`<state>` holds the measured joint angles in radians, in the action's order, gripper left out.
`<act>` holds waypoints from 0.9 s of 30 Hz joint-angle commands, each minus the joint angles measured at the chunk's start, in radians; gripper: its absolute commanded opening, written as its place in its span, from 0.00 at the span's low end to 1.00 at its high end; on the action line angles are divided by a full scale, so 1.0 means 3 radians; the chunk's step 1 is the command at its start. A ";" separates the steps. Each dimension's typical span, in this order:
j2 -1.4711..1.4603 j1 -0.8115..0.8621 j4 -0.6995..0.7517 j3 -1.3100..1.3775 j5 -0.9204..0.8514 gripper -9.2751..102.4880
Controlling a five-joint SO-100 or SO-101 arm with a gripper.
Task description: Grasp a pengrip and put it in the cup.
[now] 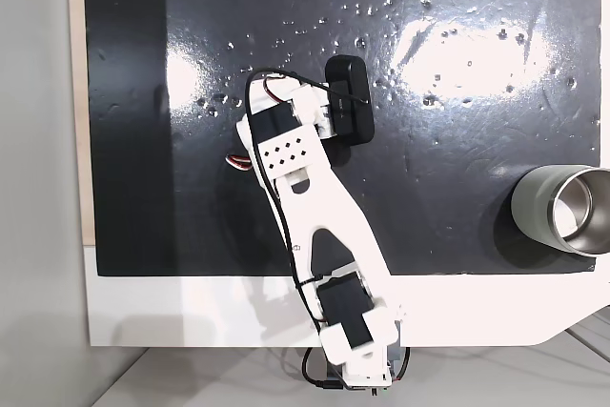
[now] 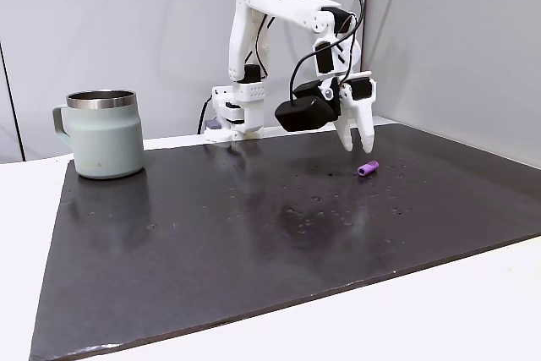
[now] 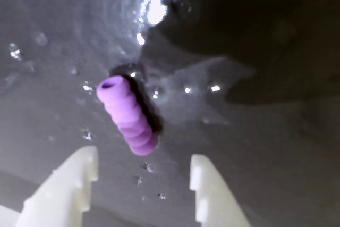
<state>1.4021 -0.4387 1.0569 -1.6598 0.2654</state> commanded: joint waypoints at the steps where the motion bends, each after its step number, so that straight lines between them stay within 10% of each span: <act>1: -0.0169 0.0010 -0.0077 0.0353 0.0051 0.28; 27: -0.0787 0.0010 -0.0210 0.0644 0.0102 0.10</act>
<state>1.1674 -0.4433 0.9971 -1.5125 0.2945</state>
